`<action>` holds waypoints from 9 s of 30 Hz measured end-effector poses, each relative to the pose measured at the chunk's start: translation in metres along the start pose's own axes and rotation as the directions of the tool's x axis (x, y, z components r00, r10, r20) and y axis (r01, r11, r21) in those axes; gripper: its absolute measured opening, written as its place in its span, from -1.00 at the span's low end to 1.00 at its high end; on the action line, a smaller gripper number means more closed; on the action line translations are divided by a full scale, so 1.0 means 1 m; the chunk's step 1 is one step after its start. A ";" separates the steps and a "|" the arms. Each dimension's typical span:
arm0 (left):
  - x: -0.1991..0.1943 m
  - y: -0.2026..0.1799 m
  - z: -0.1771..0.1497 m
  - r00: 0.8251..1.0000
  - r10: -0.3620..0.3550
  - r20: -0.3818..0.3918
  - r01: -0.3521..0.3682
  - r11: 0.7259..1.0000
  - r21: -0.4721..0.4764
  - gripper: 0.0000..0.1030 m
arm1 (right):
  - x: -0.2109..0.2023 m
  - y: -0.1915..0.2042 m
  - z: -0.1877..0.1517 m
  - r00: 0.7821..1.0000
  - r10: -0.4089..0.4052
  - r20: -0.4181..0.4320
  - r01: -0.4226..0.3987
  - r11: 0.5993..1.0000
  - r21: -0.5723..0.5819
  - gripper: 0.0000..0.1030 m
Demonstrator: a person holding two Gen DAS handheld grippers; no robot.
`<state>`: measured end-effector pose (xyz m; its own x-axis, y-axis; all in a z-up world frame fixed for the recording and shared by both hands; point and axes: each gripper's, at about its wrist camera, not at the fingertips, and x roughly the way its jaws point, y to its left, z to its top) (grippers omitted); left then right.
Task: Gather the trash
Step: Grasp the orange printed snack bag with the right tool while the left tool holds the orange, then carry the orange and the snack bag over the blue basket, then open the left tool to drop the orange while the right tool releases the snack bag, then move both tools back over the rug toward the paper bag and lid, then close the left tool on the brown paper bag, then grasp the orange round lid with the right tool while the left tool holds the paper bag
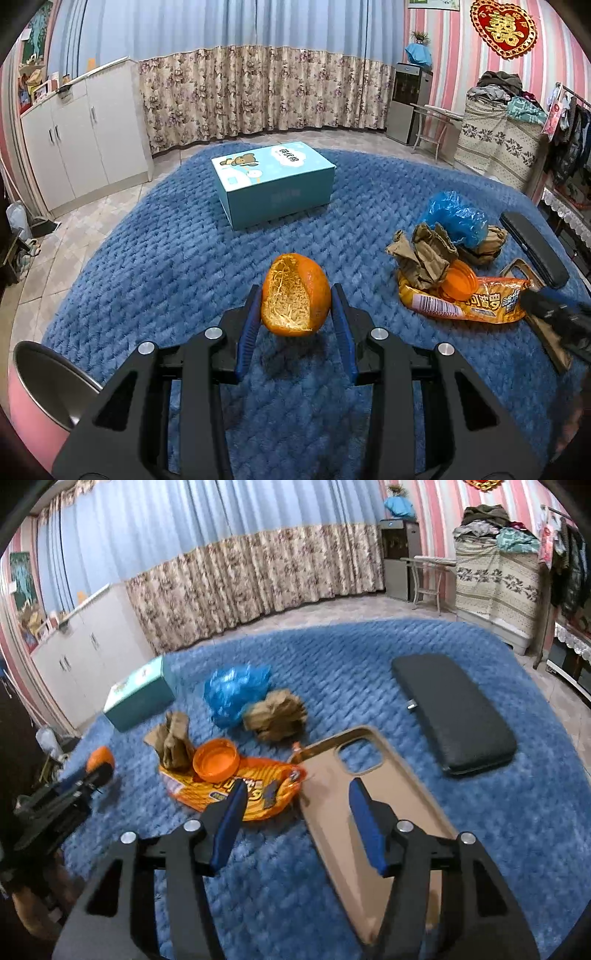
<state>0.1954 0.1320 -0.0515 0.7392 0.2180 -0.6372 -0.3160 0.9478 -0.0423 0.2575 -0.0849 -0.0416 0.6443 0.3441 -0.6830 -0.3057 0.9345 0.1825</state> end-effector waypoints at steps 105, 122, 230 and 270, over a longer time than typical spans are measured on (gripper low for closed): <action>-0.151 -0.452 -0.055 0.791 -0.610 -0.038 0.531 0.656 0.537 0.70 | -0.297 -0.370 -0.134 0.747 -0.663 0.037 0.481 0.579 0.658 -0.79; -0.145 -0.379 -0.027 0.832 -0.554 0.028 0.483 0.748 0.456 0.77 | -0.278 -0.360 -0.119 0.732 -0.681 0.019 0.545 0.603 0.583 0.59; -0.017 -0.030 0.031 0.995 -0.085 0.054 0.081 0.994 0.080 -0.60 | -0.020 -0.038 0.024 0.986 -0.151 0.067 0.153 0.988 -0.016 0.90; -0.065 -0.099 0.044 0.966 -0.232 0.113 0.210 0.962 0.174 -0.60 | -0.095 -0.093 0.030 0.972 -0.125 0.200 0.103 0.988 0.113 -0.93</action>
<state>0.2045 0.0342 0.0282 0.8545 0.0174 -0.5192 -0.0452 0.9981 -0.0408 0.2455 -0.2018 0.0274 0.8042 0.2363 -0.5454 -0.1564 0.9694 0.1895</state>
